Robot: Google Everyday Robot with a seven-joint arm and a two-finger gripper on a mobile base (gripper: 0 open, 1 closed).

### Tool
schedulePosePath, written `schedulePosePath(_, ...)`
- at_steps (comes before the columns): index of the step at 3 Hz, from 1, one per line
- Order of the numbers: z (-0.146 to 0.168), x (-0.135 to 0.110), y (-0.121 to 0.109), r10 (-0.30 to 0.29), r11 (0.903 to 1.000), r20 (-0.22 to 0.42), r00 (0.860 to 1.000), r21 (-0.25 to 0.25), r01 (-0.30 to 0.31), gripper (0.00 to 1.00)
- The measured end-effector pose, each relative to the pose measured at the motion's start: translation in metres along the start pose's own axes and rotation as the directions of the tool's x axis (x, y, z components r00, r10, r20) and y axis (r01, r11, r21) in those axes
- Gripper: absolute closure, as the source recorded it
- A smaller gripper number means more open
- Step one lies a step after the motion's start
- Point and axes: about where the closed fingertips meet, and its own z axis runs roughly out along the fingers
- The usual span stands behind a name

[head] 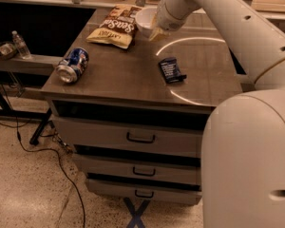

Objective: Move white bowl near brown chip bag

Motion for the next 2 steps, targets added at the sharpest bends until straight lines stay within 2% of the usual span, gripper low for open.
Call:
schedulePosePath(1, 0.021, -0.019, 0.010, -0.089, 0.9953, -0.020, 0.996, -0.041, 0.088, 0.50)
schedulePosePath(2, 0.035, -0.033, 0.016, -0.148, 0.9869, -0.025, 0.989, -0.067, 0.146, 0.19)
